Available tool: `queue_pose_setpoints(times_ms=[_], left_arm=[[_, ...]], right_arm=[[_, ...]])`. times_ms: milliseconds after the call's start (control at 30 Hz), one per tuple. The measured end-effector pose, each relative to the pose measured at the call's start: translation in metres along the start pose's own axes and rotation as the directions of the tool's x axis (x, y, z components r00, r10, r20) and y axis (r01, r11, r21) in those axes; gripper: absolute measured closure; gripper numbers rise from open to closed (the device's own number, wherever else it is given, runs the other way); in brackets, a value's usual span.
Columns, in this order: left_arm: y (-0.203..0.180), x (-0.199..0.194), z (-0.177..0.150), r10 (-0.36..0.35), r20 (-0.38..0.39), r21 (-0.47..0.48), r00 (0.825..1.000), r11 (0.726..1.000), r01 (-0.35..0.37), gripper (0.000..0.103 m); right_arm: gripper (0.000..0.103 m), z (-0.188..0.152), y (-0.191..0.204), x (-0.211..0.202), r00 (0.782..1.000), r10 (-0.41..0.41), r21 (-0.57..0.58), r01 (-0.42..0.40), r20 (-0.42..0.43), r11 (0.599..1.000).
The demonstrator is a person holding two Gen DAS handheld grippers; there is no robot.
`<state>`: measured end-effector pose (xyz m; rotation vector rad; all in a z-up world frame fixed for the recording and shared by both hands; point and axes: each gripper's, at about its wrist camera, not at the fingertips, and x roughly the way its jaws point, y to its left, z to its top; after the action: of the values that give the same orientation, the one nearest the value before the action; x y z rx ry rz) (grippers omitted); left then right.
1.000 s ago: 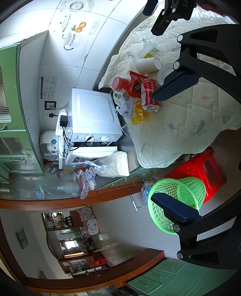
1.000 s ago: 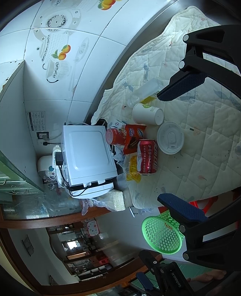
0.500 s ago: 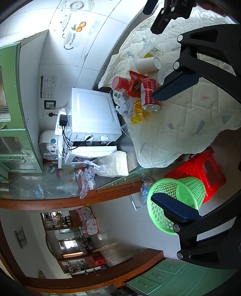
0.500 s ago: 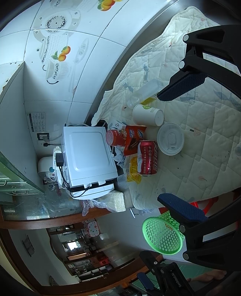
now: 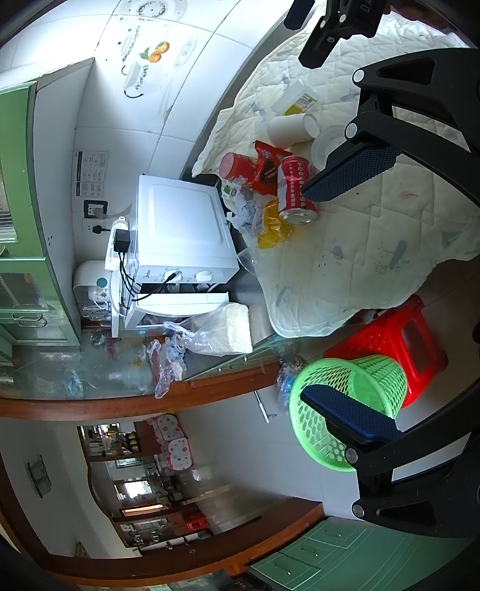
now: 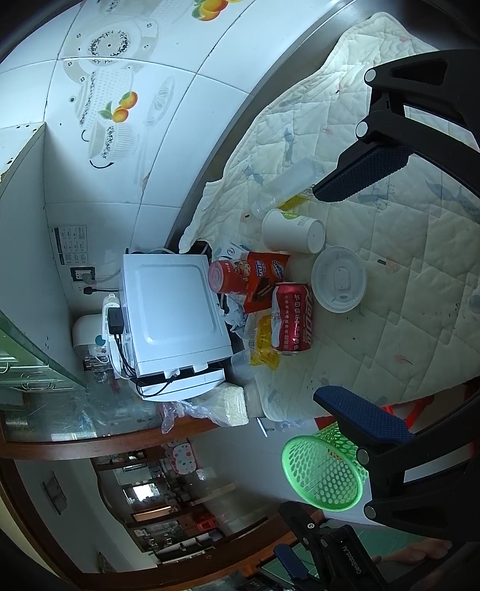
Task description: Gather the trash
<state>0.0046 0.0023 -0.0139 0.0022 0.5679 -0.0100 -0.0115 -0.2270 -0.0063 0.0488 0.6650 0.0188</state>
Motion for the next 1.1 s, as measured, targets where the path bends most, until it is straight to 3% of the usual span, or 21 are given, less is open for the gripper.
queue_pose_setpoints(times_ms=[1100], left_arm=[[-0.007, 0.028, 0.006, -0.033, -0.049, 0.038, 0.998, 0.999, 0.035, 0.005]], right_arm=[[0.006, -0.003, -0.011, 0.028, 0.999, -0.015, -0.016, 0.014, -0.035, 1.000]])
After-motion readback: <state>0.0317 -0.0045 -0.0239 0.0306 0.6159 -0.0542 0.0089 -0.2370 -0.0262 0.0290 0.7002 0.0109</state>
